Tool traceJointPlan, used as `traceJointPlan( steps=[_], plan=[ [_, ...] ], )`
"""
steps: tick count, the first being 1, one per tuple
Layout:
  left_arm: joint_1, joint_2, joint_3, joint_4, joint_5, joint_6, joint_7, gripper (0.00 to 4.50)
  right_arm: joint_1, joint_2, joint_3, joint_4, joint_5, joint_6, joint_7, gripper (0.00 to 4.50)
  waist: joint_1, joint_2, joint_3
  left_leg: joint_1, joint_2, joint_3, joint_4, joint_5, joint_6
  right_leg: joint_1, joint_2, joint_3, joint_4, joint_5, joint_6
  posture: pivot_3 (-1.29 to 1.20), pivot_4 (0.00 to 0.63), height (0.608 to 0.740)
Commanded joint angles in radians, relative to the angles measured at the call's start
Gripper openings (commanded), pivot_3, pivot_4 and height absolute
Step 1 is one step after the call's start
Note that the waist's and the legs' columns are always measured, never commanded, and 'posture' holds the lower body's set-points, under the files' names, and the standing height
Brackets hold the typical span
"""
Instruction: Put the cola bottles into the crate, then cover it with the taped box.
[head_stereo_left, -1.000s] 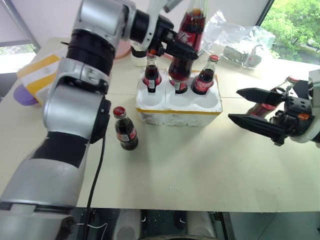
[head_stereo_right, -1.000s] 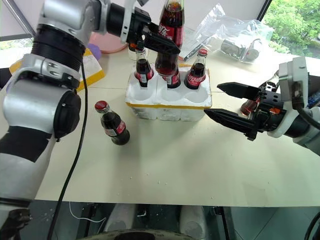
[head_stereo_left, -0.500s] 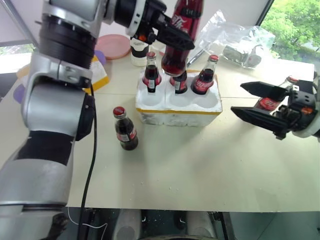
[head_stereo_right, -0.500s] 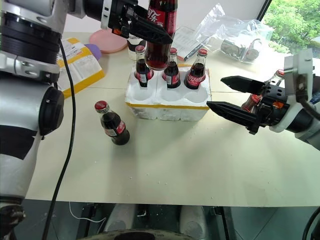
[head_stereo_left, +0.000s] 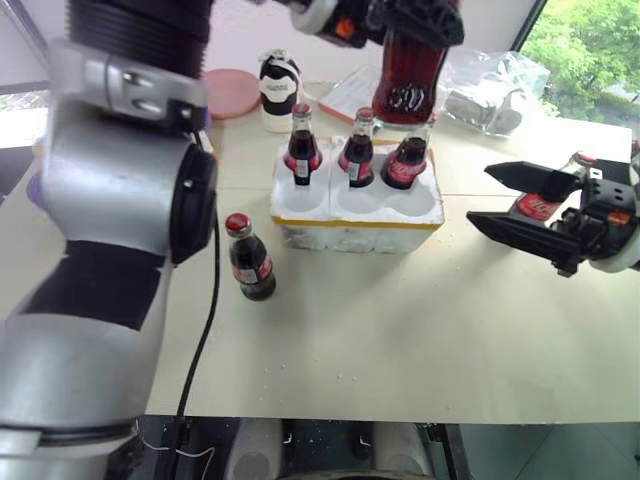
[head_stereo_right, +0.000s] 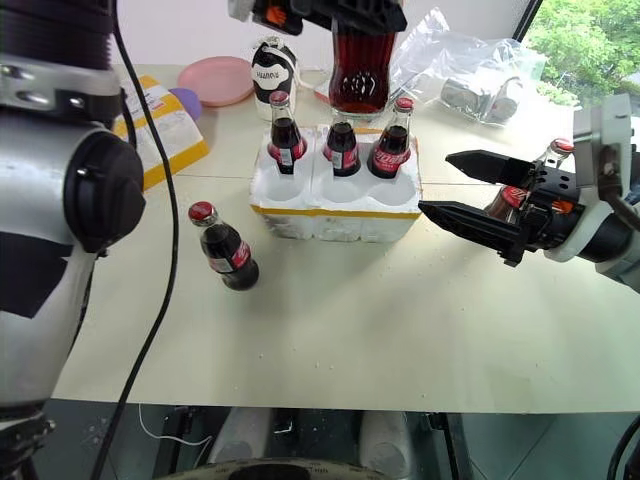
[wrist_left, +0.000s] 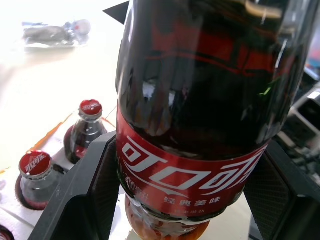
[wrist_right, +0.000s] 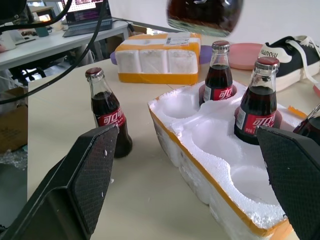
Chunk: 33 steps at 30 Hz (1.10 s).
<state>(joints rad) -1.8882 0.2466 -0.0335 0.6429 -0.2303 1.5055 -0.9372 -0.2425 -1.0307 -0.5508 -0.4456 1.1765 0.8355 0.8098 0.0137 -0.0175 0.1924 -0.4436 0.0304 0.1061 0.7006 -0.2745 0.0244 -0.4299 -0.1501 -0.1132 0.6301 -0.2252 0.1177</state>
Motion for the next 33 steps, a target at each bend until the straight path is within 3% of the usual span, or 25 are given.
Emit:
traceJointPlan(
  steps=[1,5,18,26,33],
  plan=[
    [0.018,-0.057,0.091,-0.045,0.006,-0.026,0.168,2.82,-0.016,0.010,0.001,-0.015,0.002,-0.016,-0.005,4.50,0.000,0.000,0.000,0.000,0.000,0.000,0.000,0.000,0.000,0.000,0.000,0.000,0.000,0.000,0.000,0.00,0.150,0.740],
    [0.012,-0.099,0.152,-0.007,-0.043,-0.019,0.230,2.82,-0.005,0.011,-0.005,-0.013,-0.006,-0.018,0.004,4.50,-0.002,0.000,0.001,0.000,-0.001,0.001,0.000,0.000,0.000,0.000,0.000,0.000,0.000,0.000,0.000,0.00,0.150,0.740],
    [0.025,-0.150,0.134,0.269,-0.020,-0.385,0.350,2.82,0.016,0.012,0.001,-0.038,-0.045,-0.031,0.009,4.50,0.002,0.000,0.001,0.000,-0.001,0.002,0.000,0.001,-0.002,0.000,0.000,0.000,-0.001,0.000,0.000,0.00,0.150,0.740],
    [0.122,-0.194,0.025,0.277,0.033,-0.476,0.330,2.82,0.012,0.018,0.011,-0.049,-0.053,-0.037,0.002,4.50,0.000,0.000,0.001,0.000,-0.001,0.003,0.000,0.001,-0.002,0.000,0.000,0.000,-0.001,0.000,0.000,0.00,0.150,0.740],
    [0.189,-0.218,0.004,0.210,0.038,-0.429,0.376,2.82,0.018,0.033,0.020,-0.060,-0.057,-0.036,-0.003,4.50,0.001,0.000,0.001,0.000,-0.001,0.003,0.000,0.001,-0.002,0.000,0.000,0.000,-0.001,0.000,0.000,0.00,0.150,0.740]
  ],
)
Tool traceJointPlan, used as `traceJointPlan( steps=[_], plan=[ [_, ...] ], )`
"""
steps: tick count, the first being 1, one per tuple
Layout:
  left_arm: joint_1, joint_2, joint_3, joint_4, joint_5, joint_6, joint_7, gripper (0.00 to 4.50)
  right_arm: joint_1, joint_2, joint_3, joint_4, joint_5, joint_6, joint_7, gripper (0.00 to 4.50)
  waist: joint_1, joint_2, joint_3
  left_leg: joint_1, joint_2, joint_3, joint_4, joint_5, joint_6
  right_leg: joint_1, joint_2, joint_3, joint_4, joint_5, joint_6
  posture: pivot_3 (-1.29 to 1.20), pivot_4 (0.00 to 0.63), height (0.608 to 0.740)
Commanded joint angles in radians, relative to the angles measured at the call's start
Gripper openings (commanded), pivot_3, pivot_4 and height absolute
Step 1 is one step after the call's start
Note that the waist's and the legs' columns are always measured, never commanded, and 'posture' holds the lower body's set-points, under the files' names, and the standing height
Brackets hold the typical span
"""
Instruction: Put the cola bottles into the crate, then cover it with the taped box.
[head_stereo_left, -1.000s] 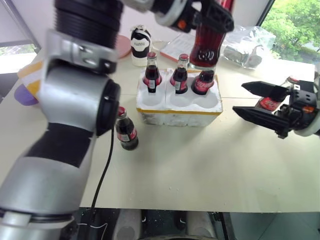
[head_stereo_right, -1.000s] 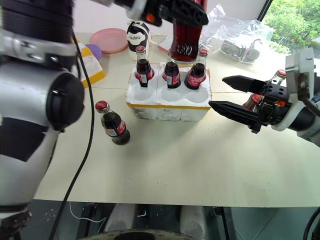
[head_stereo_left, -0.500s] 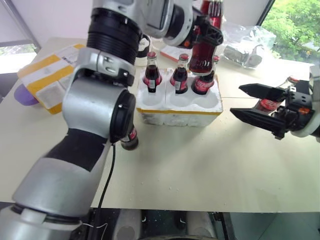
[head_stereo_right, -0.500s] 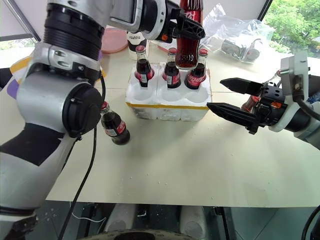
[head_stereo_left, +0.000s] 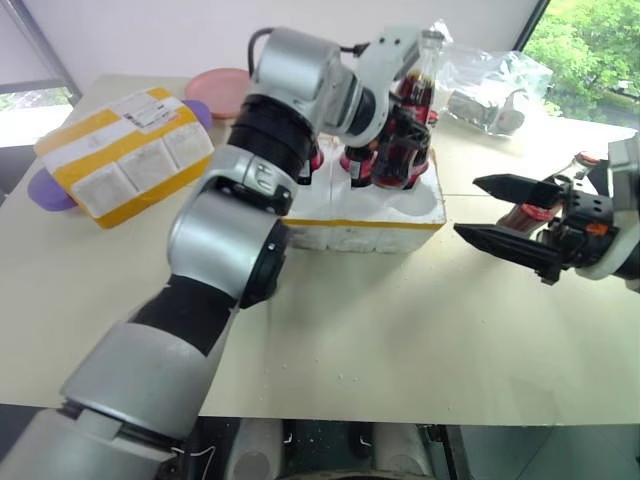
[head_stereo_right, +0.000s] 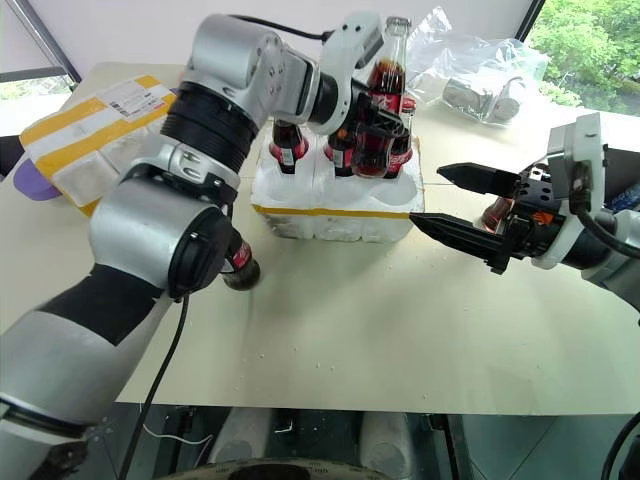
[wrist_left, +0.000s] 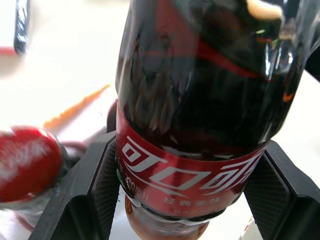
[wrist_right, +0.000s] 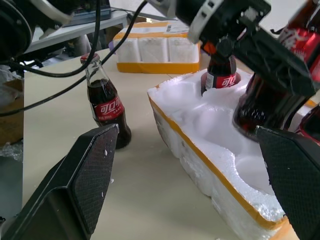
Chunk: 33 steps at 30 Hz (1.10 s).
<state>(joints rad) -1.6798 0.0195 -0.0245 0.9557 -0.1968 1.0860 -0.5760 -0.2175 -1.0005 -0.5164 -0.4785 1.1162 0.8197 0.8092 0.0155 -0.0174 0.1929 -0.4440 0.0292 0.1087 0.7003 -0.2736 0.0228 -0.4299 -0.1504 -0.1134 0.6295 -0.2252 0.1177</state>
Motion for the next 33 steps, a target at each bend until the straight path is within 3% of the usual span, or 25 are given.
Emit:
traceJointPlan(
  steps=[1,9,17,33],
  plan=[
    [-0.005,0.016,-0.013,-0.116,0.012,-0.010,0.020,2.82,-0.008,0.004,-0.014,-0.027,0.005,-0.019,-0.004,4.50,-0.002,0.000,0.000,0.000,0.000,0.000,0.000,0.000,0.000,0.000,0.000,0.000,0.000,0.000,0.000,0.00,0.150,0.740],
    [0.115,0.118,-0.074,-0.298,0.045,-0.054,-0.005,2.82,-0.021,0.007,0.004,-0.011,0.000,-0.019,-0.001,4.50,-0.004,0.000,0.000,0.001,0.001,-0.001,0.000,0.000,0.000,0.000,0.000,0.000,0.001,0.000,0.000,0.00,0.150,0.740],
    [0.239,0.250,-0.150,-0.592,-0.047,-0.037,-0.245,2.82,-0.067,0.008,0.037,0.028,-0.014,-0.025,0.008,4.50,-0.001,0.001,0.000,0.001,0.001,0.000,0.000,0.001,-0.001,0.000,0.001,0.000,0.001,0.000,0.000,0.00,0.150,0.740],
    [0.355,0.285,-0.167,-0.680,-0.100,-0.136,-0.362,2.82,-0.092,0.011,0.043,0.044,-0.030,-0.022,0.022,4.50,0.024,0.001,0.000,0.001,0.000,0.000,0.001,0.000,-0.001,0.001,0.000,0.000,0.000,0.000,0.000,0.00,0.150,0.740]
  ],
)
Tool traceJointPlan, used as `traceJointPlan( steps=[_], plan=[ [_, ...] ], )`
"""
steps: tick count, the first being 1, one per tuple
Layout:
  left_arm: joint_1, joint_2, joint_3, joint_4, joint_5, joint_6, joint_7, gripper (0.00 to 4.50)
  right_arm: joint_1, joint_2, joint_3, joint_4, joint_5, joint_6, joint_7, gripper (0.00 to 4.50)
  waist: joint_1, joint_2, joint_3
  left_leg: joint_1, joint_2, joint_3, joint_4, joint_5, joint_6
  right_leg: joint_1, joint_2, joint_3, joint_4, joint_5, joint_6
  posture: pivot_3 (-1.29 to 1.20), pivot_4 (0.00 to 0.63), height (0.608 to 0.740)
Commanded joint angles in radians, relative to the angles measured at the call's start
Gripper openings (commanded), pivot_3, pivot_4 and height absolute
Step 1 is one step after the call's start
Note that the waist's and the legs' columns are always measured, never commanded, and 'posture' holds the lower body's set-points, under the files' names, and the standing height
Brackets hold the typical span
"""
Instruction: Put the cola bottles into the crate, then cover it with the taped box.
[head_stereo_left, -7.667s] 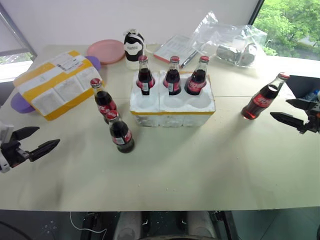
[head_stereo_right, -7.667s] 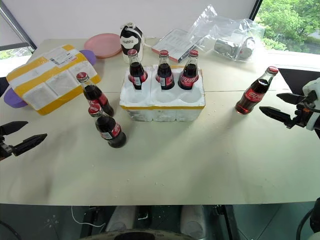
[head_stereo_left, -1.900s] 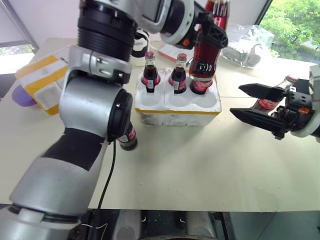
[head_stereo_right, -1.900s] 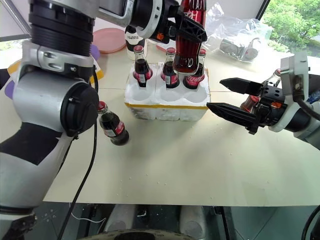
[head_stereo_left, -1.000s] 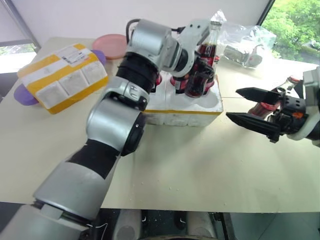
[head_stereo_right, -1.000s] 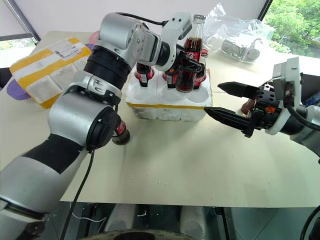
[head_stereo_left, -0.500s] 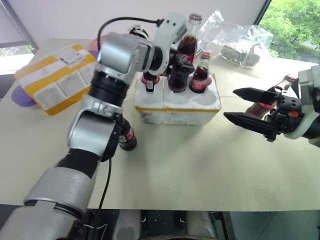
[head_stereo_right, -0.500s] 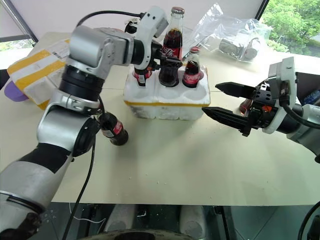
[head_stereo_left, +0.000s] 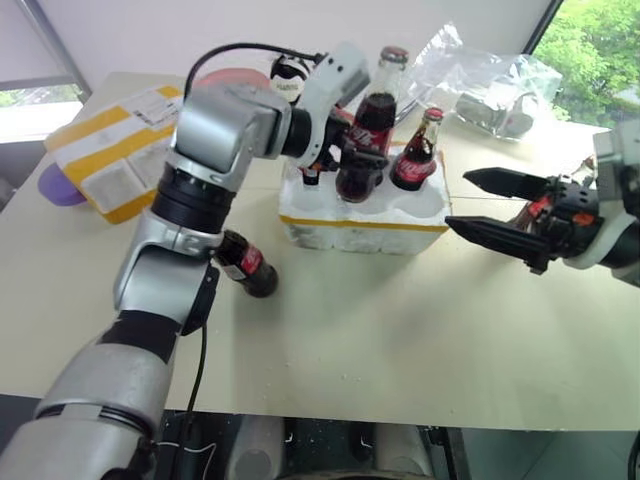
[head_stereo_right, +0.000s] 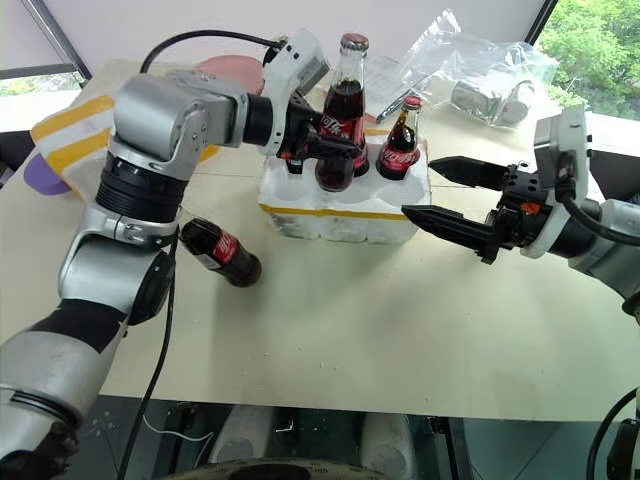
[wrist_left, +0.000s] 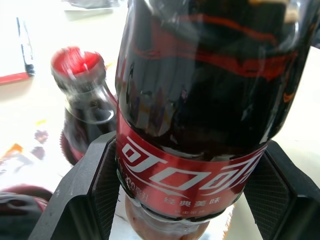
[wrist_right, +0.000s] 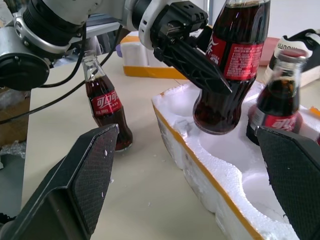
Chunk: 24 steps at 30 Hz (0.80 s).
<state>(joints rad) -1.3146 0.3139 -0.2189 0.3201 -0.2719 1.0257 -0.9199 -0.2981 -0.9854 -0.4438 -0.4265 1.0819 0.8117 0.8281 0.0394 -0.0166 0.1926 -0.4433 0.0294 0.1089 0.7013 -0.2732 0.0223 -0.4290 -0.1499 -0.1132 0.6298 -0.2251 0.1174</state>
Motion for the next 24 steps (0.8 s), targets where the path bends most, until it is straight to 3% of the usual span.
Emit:
traceJointPlan(
  steps=[1,24],
  plan=[
    [-0.004,-0.014,0.027,-0.036,-0.025,-0.096,-0.023,2.82,-0.010,-0.004,-0.033,-0.009,0.005,-0.013,0.002,4.50,-0.001,0.000,0.000,0.000,0.000,0.000,0.000,0.000,0.000,0.000,0.000,0.000,0.000,0.000,0.000,0.00,0.150,0.740],
    [0.102,0.001,0.020,-0.057,-0.021,-0.174,-0.041,2.82,0.002,0.003,-0.037,-0.018,0.009,-0.008,-0.025,4.50,-0.002,0.000,0.000,0.000,0.000,-0.001,0.000,0.000,0.000,0.000,0.000,0.000,0.000,0.000,0.000,0.00,0.150,0.740]
  ],
)
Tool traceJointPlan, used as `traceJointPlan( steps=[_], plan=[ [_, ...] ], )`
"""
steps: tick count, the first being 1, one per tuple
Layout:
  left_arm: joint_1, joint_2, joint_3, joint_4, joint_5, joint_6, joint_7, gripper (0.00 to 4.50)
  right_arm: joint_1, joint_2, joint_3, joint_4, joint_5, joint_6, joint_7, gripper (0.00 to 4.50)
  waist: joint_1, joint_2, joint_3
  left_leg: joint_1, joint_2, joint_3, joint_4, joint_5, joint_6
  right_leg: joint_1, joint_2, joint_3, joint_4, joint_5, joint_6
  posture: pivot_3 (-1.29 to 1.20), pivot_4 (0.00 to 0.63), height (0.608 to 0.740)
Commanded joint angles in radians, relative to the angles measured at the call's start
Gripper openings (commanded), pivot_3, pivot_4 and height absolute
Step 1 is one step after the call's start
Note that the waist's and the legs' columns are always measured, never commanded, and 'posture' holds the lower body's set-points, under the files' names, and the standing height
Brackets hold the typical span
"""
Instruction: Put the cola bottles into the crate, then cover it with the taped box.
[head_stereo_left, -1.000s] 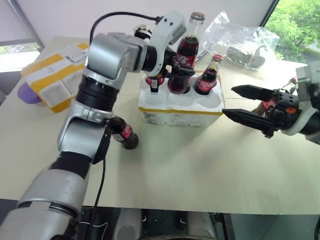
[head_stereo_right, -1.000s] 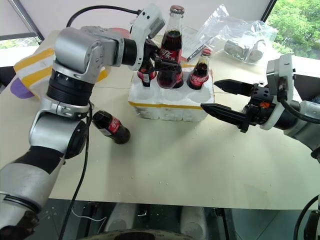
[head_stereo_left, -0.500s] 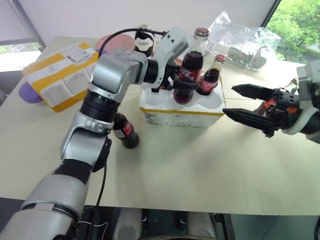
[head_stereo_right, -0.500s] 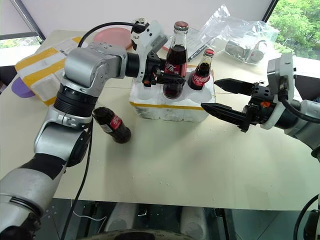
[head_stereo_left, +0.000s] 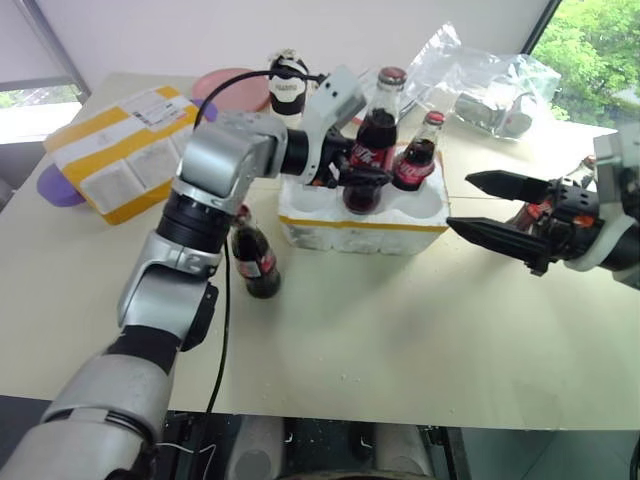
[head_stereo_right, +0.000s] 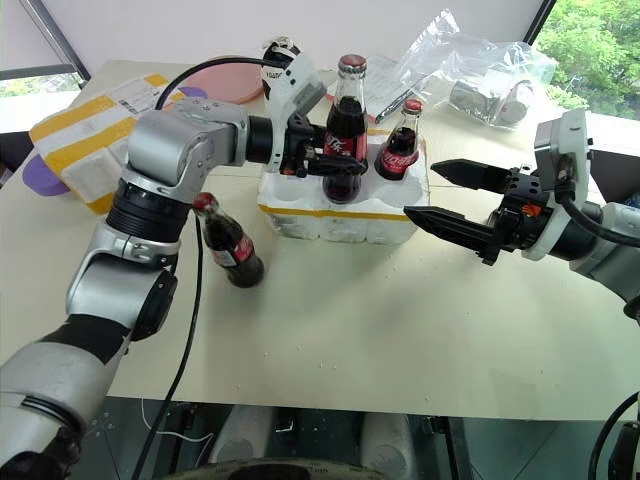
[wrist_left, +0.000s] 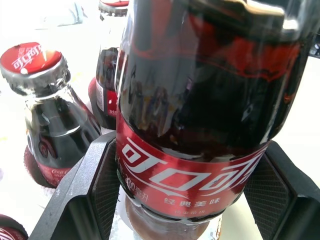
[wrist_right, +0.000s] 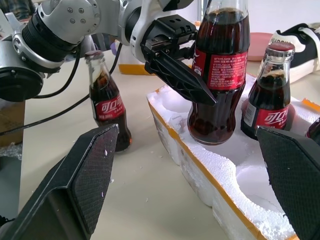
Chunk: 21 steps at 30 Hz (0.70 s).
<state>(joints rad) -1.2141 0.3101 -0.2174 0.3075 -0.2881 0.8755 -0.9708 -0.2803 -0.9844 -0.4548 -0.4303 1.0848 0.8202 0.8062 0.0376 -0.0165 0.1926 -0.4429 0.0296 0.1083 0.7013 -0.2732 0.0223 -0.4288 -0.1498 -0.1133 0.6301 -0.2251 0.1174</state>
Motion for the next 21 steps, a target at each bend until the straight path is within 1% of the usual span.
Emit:
traceJointPlan(
  steps=[1,5,11,21],
  plan=[
    [0.002,0.005,0.019,-0.046,-0.006,-0.023,0.010,2.82,-0.017,0.002,-0.025,-0.013,0.005,-0.017,-0.002,4.50,0.000,0.000,0.000,0.000,0.000,0.000,0.000,0.000,0.000,0.000,0.000,0.000,0.000,0.000,0.000,0.00,0.150,0.740],
    [0.013,0.005,0.024,-0.052,-0.009,-0.075,0.006,2.82,-0.025,-0.002,-0.025,-0.003,0.001,-0.017,-0.002,4.50,0.000,0.000,0.000,0.000,0.000,0.000,0.000,0.000,0.000,0.000,0.000,0.000,0.000,0.000,0.000,0.00,0.150,0.740],
    [-0.001,-0.025,0.047,0.042,0.001,-0.131,0.055,2.82,-0.015,0.005,-0.025,-0.016,-0.001,-0.018,-0.009,4.50,0.000,0.000,0.000,0.000,0.000,0.000,0.001,0.000,0.000,0.001,0.000,0.000,0.000,0.000,0.000,0.00,0.150,0.740],
    [0.006,-0.030,0.035,0.061,-0.012,-0.182,-0.010,2.82,-0.007,0.009,-0.030,-0.025,0.003,-0.017,-0.019,4.50,0.001,0.000,0.000,0.000,0.000,0.000,0.001,0.000,0.000,0.001,0.000,0.000,0.000,0.000,0.000,0.00,0.150,0.740]
  ],
)
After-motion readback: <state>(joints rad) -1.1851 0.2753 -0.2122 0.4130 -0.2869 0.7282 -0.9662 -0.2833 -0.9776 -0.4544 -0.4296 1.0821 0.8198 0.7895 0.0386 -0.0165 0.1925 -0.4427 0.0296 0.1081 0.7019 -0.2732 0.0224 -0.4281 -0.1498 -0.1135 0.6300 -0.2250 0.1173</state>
